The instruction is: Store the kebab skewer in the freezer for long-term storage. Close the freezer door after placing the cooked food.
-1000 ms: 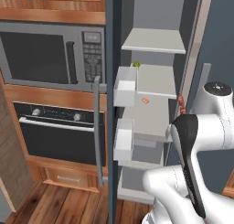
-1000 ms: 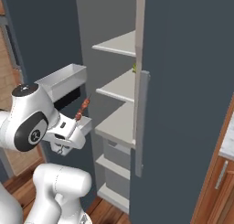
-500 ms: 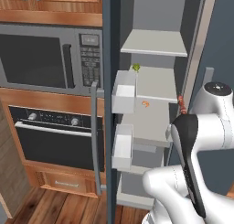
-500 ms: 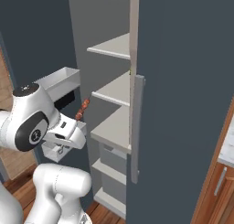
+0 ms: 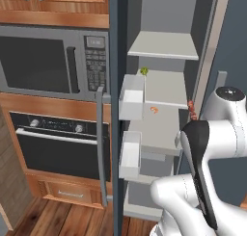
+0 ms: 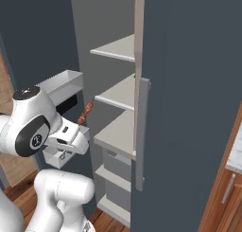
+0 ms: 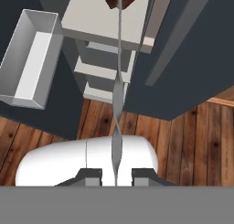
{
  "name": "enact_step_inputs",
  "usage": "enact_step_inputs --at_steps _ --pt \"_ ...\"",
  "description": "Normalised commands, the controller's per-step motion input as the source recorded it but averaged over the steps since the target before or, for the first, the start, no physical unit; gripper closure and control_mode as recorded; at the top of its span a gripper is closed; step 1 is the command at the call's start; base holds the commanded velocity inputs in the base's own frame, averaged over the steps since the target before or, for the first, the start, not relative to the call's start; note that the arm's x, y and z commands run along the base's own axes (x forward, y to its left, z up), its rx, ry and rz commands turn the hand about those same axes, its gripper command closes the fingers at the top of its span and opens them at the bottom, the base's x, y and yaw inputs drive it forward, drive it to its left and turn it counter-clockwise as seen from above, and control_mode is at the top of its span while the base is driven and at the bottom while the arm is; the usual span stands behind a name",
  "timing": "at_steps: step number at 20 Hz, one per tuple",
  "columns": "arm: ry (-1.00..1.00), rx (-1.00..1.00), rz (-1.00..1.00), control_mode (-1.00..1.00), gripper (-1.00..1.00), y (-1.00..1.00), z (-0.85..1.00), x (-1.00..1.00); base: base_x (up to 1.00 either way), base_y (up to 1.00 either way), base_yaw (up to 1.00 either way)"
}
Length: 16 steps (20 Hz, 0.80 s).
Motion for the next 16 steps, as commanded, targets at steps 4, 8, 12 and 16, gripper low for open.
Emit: enact_step_inputs --at_steps 4,8,12,16 --pt "0.00 0.00 0.00 1.00 1.00 0.00 0.00 0.00 0.30 0.03 0.00" --pt "0.00 0.00 0.00 1.00 1.00 0.00 0.00 0.00 0.03 0.02 0.00" --pt "0.00 0.00 0.00 1.00 1.00 0.00 0.00 0.00 0.00 0.00 0.00" --pt "0.00 0.00 0.00 1.00 1.00 0.00 0.00 0.00 0.00 0.00 0.00"
